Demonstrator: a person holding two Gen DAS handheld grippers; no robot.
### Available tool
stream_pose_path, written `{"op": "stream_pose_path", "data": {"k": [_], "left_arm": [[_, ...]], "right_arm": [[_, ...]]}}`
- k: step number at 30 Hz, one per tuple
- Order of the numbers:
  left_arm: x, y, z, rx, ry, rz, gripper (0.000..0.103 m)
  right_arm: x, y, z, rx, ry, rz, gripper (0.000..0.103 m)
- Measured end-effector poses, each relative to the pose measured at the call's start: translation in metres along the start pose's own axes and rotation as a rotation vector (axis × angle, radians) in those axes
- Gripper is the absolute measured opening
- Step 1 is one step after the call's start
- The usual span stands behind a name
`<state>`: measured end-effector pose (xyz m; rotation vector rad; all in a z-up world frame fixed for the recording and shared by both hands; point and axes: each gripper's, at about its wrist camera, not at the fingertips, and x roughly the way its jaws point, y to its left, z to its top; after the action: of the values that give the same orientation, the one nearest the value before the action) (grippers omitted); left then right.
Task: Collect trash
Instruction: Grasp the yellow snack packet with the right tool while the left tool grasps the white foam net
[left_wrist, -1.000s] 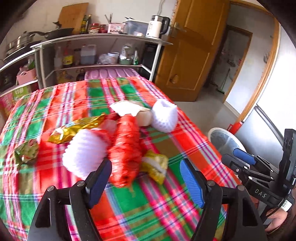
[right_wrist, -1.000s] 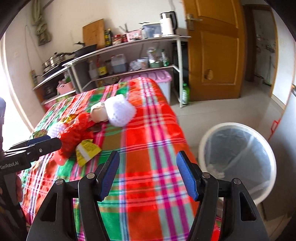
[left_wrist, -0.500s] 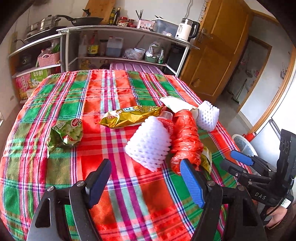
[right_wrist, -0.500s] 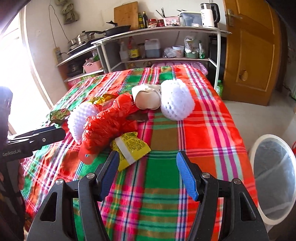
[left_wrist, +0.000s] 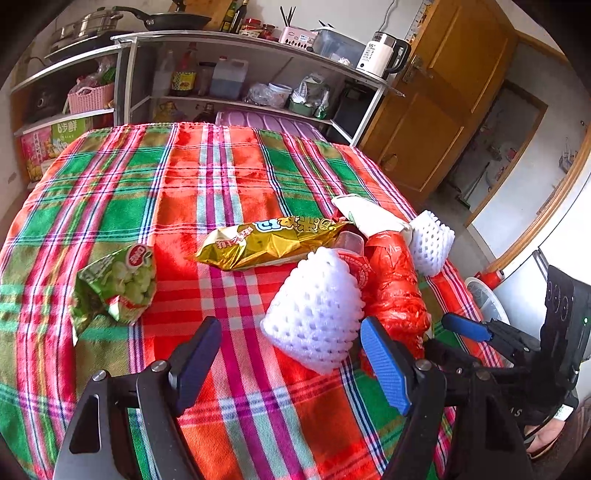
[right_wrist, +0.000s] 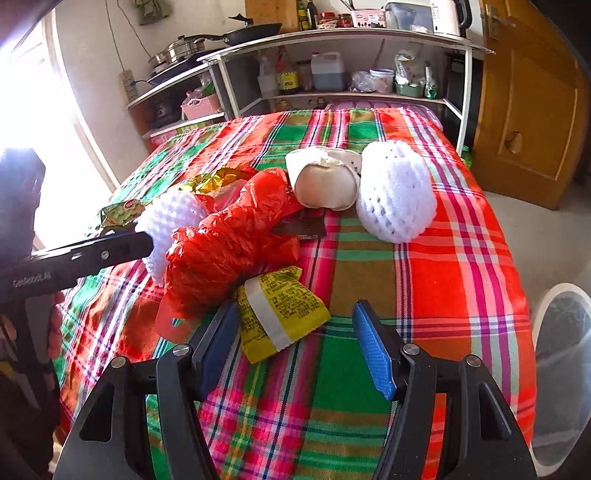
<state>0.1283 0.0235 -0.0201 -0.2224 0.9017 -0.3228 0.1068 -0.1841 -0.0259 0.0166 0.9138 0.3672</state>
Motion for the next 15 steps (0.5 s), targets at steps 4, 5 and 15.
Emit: {"op": "stream_pose_path", "data": {"k": [4,5,15], "left_arm": [[0.007,0.001,0.006,-0.010,0.004,0.002,0.077],[0.007,0.000,0.007,-0.009,0.002,0.001,0.077],[0.021,0.000,0.010,0.007,0.043,0.008,0.077]], "right_arm": [[0.006,0.007,0.002,-0.044,0.028,0.001,0.065],[0.007,0.009,0.002,-0.059,0.029,-0.006,0.065],[0.027,0.021,0.015,-0.168,0.067,-0.029,0.065]]}}
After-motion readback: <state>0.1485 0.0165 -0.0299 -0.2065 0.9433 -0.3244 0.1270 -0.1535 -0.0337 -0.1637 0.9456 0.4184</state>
